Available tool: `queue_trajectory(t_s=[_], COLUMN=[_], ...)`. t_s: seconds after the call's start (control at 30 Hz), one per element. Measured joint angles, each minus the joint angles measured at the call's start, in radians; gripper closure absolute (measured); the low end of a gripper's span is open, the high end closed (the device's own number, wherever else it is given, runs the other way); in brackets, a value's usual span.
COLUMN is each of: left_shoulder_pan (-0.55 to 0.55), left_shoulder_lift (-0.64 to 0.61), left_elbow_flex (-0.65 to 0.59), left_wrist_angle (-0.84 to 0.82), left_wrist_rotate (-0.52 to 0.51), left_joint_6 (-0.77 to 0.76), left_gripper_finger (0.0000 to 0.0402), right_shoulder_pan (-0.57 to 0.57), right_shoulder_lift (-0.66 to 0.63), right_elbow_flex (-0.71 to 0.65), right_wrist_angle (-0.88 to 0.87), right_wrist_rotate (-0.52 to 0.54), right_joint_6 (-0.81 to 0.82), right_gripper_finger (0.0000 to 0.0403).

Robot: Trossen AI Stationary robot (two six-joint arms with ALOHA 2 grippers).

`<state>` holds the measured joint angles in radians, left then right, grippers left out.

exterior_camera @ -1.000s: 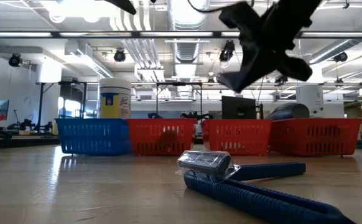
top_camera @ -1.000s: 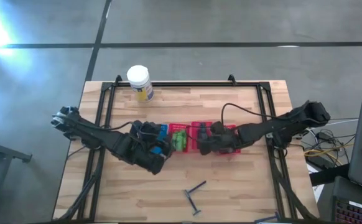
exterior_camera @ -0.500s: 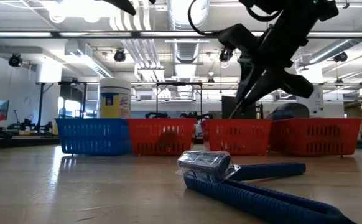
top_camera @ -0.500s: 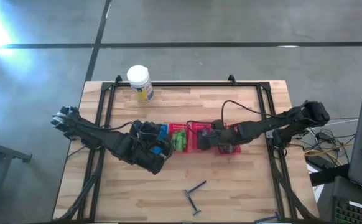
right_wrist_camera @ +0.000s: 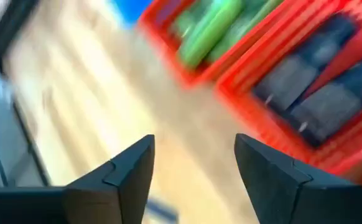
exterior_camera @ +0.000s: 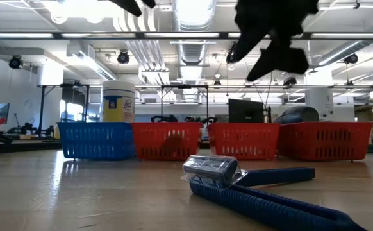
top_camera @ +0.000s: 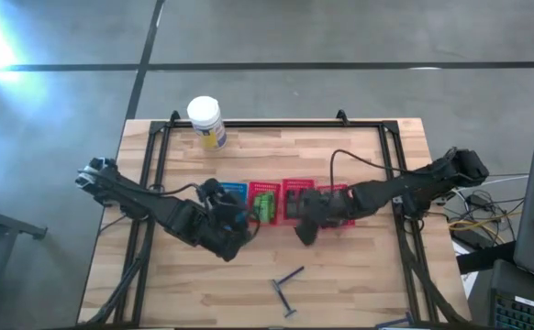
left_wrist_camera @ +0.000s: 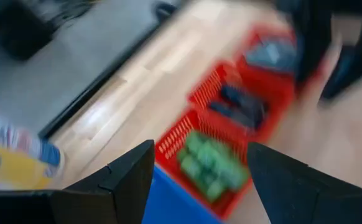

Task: Pick & Place Travel size toiletries
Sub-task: Put the blue razor into the blue basket

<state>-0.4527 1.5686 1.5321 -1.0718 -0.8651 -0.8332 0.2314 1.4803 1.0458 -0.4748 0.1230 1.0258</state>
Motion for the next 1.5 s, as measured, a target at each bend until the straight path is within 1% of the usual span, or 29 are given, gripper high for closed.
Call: queue_trajectory(t_s=[0.07,0.13,0.2,0.27,0.33,0.4,0.47,0.53,0.63,0.8,0.9,0.97,1.13,1.3,1.4,1.5], left_shoulder_pan=[-0.003,-0.003,-0.002,-0.002,-0.002,-0.003,-0.014,-0.025,-0.047,-0.082,-0.107,-0.124,-0.142,-0.141,-0.144,-0.147], left_shoulder_lift=[0.009,0.012,0.012,0.012,0.013,0.013,0.012,0.010,0.002,-0.001,-0.002,-0.002,-0.002,-0.004,-0.004,-0.004], left_elbow_flex=[-0.010,-0.041,-0.092,-0.152,-0.217,-0.270,-0.298,-0.307,-0.310,-0.310,-0.310,-0.310,-0.310,-0.310,-0.310,-0.310], left_wrist_angle=[0.020,0.070,0.183,0.314,0.437,0.529,0.548,0.547,0.545,0.544,0.543,0.544,0.543,0.548,0.548,0.548], left_wrist_rotate=[0.077,0.162,0.254,0.334,0.392,0.429,0.440,0.440,0.441,0.442,0.443,0.445,0.422,0.419,0.419,0.412], left_joint_6=[0.163,0.306,0.427,0.524,0.561,0.533,0.450,0.347,0.216,0.065,-0.021,-0.058,-0.115,-0.174,-0.228,-0.234], left_gripper_finger=[0.0142,0.0142,0.0142,0.0142,0.0142,0.0142,0.0142,0.0142,0.0142,0.0142,0.0142,0.0142,0.0142,0.0142,0.0142,0.0142], right_shoulder_pan=[0.039,0.075,0.110,0.156,0.211,0.265,0.308,0.329,0.324,0.274,0.252,0.250,0.283,0.298,0.295,0.294], right_shoulder_lift=[0.002,0.005,0.006,0.005,0.005,0.014,0.034,0.067,0.122,0.179,0.204,0.227,0.311,0.383,0.385,0.383], right_elbow_flex=[0.038,0.070,0.087,0.097,0.098,0.093,0.077,0.063,0.053,0.051,0.060,0.060,0.059,0.096,0.112,0.116], right_wrist_angle=[-0.099,-0.207,-0.280,-0.296,-0.283,-0.240,-0.197,-0.151,-0.072,0.084,0.093,0.090,0.103,0.081,0.060,0.064], right_wrist_rotate=[-0.010,0.000,0.007,0.010,0.010,0.008,0.007,0.007,0.007,-0.006,-0.043,-0.066,-0.082,-0.074,-0.055,-0.020], right_joint_6=[-0.046,-0.041,-0.037,-0.056,-0.094,-0.148,-0.202,-0.252,-0.324,-0.532,-0.621,-0.652,-0.754,-0.822,-0.825,-0.831], right_gripper_finger=[0.0174,0.0168,0.0163,0.0158,0.0155,0.0153,0.0156,0.0162,0.0173,0.0187,0.0193,0.0196,0.0196,0.0190,0.0193,0.0200])
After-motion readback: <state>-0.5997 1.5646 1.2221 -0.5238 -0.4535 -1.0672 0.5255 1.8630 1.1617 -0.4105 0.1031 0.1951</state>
